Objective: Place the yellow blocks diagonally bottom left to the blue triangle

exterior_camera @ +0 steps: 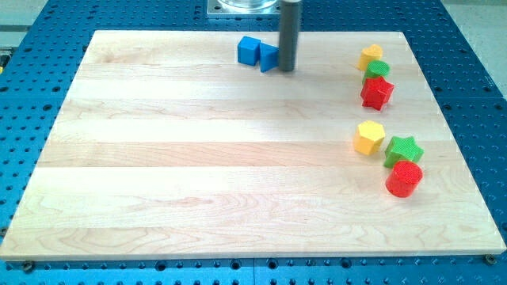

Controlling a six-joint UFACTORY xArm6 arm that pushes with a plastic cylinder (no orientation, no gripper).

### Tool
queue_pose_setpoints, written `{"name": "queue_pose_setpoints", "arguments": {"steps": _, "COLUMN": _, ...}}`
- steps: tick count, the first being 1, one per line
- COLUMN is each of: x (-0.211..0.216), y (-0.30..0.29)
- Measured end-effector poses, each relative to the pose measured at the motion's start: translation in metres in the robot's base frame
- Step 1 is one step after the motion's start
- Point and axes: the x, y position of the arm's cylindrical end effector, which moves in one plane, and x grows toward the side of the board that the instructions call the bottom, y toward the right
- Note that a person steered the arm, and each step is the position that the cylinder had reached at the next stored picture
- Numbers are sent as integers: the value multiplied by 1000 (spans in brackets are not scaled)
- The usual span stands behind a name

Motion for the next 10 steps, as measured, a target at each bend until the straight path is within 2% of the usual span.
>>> {"name": "queue_pose_setpoints", "arguments": {"steps": 1, "x": -27, "y": 66}}
{"name": "queue_pose_setpoints", "arguments": {"steps": 2, "x": -35, "y": 166}}
{"name": "queue_pose_setpoints", "arguments": {"steps": 3, "x": -12, "y": 179}}
{"name": "queue_pose_setpoints", "arguments": {"steps": 5, "x": 48, "y": -39}}
{"name": "queue_pose_setpoints", "arguments": {"steps": 6, "x": 46, "y": -73}}
{"name": "queue_pose_setpoints", "arguments": {"steps": 7, "x": 93, "y": -141}}
{"name": "queue_pose_setpoints", "arguments": {"steps": 8, "x": 99, "y": -59}}
{"name": "queue_pose_setpoints", "arguments": {"steps": 9, "x": 125, "y": 64}}
{"name": "queue_pose_setpoints", "arguments": {"steps": 10, "x": 164, "y": 112}}
